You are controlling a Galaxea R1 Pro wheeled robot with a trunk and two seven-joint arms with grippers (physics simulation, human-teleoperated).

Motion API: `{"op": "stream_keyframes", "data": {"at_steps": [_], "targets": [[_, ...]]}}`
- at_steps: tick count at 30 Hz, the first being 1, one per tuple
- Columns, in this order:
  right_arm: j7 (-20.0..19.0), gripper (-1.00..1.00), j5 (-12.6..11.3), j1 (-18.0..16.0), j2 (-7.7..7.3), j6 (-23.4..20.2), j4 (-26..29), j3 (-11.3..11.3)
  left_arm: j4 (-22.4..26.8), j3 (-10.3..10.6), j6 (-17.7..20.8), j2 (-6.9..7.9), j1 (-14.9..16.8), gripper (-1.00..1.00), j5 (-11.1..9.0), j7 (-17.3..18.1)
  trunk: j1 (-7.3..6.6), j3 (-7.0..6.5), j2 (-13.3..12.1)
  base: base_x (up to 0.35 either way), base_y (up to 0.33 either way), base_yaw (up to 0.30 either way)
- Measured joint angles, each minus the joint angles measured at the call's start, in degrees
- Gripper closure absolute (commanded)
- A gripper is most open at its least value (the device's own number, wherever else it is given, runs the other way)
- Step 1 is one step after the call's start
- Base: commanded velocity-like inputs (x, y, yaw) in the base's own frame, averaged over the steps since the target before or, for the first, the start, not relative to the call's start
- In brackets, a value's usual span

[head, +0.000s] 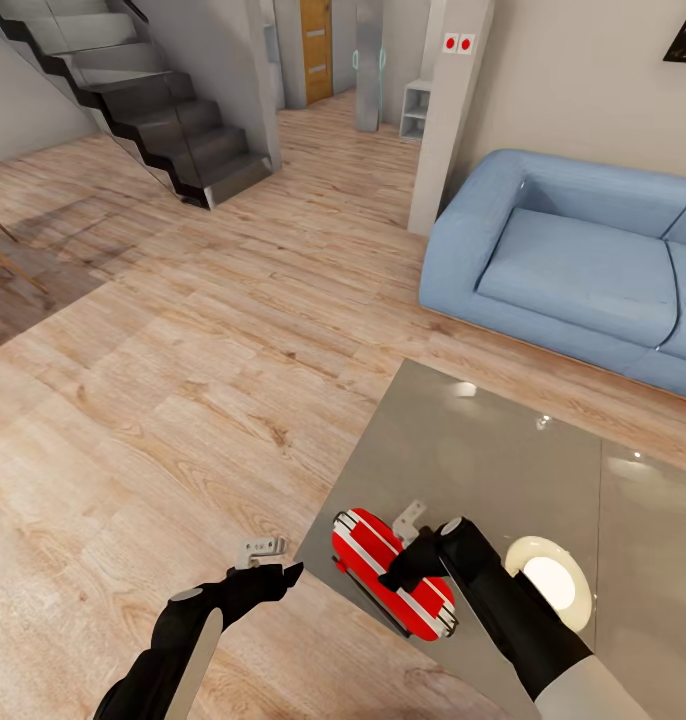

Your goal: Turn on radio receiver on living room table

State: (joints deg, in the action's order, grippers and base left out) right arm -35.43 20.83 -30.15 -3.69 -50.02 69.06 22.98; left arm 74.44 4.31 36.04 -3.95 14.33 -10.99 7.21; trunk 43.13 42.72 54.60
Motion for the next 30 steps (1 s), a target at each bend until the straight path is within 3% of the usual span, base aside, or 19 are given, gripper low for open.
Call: {"op": "stream_keyframes", "data": {"at_steps": [30], "targets": [[-0.08, -1.00, 0.01, 0.00, 0.00, 0.42, -2.06, -0.02, 0.00, 0.00, 0.00, 0.00, 0.00, -1.00, 0.00, 0.00, 0.00, 0.00, 0.00, 0.000, 0.000, 0.000]]}}
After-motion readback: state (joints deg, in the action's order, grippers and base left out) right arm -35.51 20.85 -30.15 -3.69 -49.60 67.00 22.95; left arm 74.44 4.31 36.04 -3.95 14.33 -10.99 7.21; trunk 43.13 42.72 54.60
